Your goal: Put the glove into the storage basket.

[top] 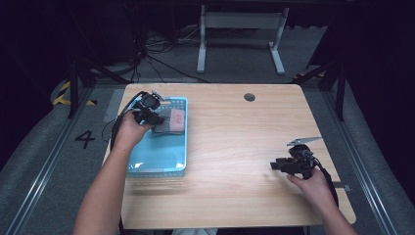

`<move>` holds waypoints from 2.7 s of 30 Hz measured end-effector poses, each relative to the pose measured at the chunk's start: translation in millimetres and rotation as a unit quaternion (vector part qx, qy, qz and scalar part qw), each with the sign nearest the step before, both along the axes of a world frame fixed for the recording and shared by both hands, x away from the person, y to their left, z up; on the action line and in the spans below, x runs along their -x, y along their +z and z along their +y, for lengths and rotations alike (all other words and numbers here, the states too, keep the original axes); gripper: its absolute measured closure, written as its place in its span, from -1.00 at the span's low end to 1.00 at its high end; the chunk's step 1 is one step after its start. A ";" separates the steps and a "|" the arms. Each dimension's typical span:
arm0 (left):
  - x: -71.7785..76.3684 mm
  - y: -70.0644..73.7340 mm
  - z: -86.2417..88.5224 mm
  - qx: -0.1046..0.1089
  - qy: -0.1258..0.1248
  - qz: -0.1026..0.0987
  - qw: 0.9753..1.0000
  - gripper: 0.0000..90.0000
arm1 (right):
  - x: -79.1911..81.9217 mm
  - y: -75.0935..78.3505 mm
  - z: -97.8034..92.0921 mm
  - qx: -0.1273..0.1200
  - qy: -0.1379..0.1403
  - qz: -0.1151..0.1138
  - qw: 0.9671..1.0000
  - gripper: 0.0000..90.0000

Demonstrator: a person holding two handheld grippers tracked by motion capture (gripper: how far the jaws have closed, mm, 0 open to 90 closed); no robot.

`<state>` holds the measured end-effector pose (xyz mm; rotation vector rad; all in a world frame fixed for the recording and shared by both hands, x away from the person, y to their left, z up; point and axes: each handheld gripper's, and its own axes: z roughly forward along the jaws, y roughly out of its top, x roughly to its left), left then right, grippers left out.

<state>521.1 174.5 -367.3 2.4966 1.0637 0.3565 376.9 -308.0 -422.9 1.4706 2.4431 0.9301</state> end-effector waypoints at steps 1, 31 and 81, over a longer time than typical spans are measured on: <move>-1.7 -1.6 0.1 -0.003 0.002 0.002 1.000 0.59 | 0.2 -0.6 -0.6 -0.001 -0.002 0.001 1.000 0.40; -16.0 -35.4 1.6 -0.001 0.007 0.042 0.999 0.00 | 2.5 5.4 -2.8 -0.009 0.003 -0.009 1.000 0.36; 180.0 -23.8 -134.5 0.155 -0.183 -0.006 0.971 -0.02 | -6.5 -0.5 8.7 -0.024 0.073 -0.037 0.996 0.30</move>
